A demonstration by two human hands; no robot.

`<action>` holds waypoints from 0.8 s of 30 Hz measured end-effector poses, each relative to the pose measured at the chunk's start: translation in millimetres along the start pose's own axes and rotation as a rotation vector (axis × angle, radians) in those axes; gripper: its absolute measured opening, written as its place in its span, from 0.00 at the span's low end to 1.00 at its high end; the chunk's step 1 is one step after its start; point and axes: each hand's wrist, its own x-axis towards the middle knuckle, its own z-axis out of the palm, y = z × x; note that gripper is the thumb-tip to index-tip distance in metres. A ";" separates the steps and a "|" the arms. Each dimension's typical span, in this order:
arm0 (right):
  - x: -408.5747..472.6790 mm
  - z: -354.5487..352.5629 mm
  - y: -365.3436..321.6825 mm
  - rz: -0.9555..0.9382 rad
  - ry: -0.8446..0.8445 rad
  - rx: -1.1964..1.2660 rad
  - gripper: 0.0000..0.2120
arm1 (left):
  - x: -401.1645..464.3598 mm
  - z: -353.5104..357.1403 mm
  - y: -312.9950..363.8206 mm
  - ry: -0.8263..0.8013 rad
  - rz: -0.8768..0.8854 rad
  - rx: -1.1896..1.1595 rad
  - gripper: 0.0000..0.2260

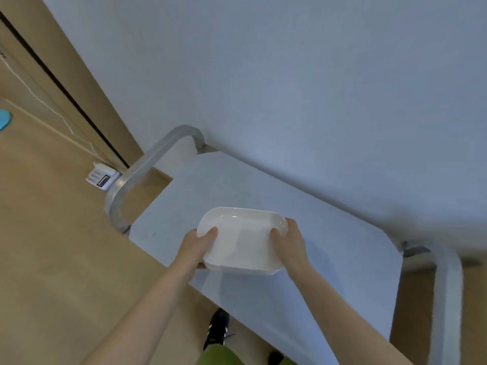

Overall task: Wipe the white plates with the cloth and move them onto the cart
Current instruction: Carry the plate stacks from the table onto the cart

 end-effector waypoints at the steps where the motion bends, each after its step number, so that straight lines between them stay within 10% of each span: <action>1: 5.6 9.8 -7.0 0.018 0.017 0.015 0.17 | 13.2 -7.6 8.0 -0.013 0.001 0.018 0.15; 24: 134.2 111.0 -83.9 0.199 0.215 0.220 0.21 | 230.5 -36.2 122.8 -0.177 0.077 0.235 0.08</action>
